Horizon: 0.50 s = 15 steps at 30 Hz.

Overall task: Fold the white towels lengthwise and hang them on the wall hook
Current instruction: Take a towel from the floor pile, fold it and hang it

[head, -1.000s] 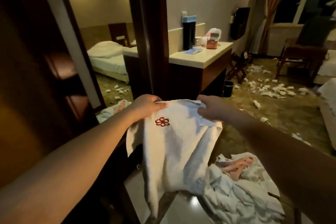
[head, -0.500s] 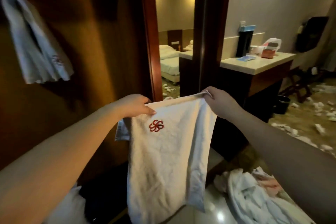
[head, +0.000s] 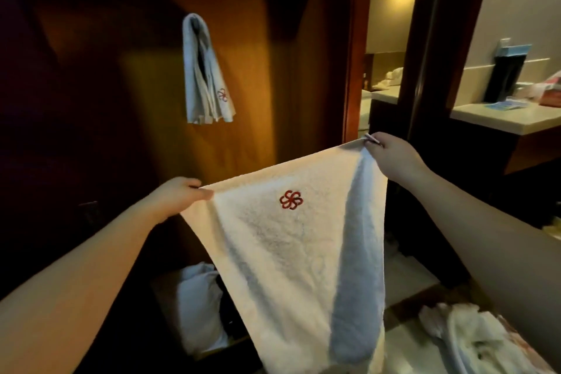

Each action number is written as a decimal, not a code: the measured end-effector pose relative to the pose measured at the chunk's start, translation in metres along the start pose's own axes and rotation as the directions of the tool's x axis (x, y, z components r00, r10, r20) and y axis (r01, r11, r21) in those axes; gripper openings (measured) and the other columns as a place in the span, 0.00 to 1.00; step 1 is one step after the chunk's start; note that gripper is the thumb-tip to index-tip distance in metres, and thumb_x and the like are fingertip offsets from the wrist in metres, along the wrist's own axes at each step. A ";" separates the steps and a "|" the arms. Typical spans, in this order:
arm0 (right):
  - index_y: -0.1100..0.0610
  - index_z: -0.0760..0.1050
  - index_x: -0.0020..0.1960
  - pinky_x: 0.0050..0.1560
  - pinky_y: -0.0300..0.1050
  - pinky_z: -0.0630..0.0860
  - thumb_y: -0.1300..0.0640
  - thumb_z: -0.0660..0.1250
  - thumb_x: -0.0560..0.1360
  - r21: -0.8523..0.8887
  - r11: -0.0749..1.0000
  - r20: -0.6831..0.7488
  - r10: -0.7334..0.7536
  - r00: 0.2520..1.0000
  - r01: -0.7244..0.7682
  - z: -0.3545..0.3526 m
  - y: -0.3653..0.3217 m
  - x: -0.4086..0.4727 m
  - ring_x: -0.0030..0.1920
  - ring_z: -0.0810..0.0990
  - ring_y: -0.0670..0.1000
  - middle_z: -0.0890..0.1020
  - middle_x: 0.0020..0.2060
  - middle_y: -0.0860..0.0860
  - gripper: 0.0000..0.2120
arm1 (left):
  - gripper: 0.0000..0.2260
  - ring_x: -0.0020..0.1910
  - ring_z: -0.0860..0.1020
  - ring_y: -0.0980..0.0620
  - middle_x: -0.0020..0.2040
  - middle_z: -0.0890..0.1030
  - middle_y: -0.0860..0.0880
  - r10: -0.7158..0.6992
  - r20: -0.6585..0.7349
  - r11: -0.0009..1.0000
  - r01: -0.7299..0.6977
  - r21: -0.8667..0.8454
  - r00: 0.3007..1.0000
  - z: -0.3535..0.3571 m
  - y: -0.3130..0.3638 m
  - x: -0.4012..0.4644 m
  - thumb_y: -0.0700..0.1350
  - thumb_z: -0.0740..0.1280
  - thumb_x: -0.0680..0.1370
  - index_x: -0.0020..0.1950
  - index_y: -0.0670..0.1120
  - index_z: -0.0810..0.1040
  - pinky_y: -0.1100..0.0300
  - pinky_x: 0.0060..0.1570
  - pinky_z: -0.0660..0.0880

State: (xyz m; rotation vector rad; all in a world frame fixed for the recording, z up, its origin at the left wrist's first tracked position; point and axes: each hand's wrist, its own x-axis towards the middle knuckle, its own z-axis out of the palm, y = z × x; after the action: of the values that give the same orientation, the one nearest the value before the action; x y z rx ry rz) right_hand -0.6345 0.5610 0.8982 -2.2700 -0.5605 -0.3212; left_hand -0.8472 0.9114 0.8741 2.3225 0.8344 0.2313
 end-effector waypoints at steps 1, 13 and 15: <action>0.52 0.78 0.57 0.36 0.44 0.67 0.48 0.59 0.83 -0.021 1.000 -0.003 0.003 1.000 -0.003 0.005 -0.006 -0.002 0.42 0.76 0.49 0.80 0.44 0.51 0.12 | 0.19 0.61 0.77 0.46 0.62 0.80 0.46 -0.022 -0.016 0.989 0.020 -0.145 1.000 -0.006 -0.010 -0.002 0.50 0.72 0.77 0.66 0.44 0.78 0.50 0.67 0.69; 0.59 0.78 0.57 0.46 0.48 0.72 0.46 0.55 0.83 -0.085 0.980 0.005 0.183 0.983 -0.182 0.089 -0.083 -0.060 0.47 0.77 0.57 0.81 0.50 0.58 0.20 | 0.18 0.47 0.84 0.47 0.53 0.84 0.43 0.055 0.188 0.524 0.132 -0.841 0.981 -0.068 -0.144 -0.038 0.45 0.65 0.77 0.65 0.41 0.78 0.52 0.51 0.77; 0.60 0.79 0.52 0.46 0.49 0.73 0.49 0.56 0.82 -0.090 0.974 0.025 0.212 0.977 -0.209 0.098 -0.094 -0.065 0.48 0.78 0.59 0.81 0.48 0.58 0.19 | 0.12 0.42 0.84 0.49 0.47 0.85 0.45 0.001 0.171 0.447 0.152 -0.882 0.985 -0.075 -0.151 -0.035 0.43 0.65 0.80 0.62 0.42 0.78 0.54 0.48 0.79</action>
State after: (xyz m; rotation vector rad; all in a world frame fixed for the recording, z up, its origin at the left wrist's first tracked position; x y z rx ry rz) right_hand -0.7316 0.6712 0.8648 -2.3978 -0.3244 -0.2042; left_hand -0.9787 1.0169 0.8381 1.2431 0.5195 0.3524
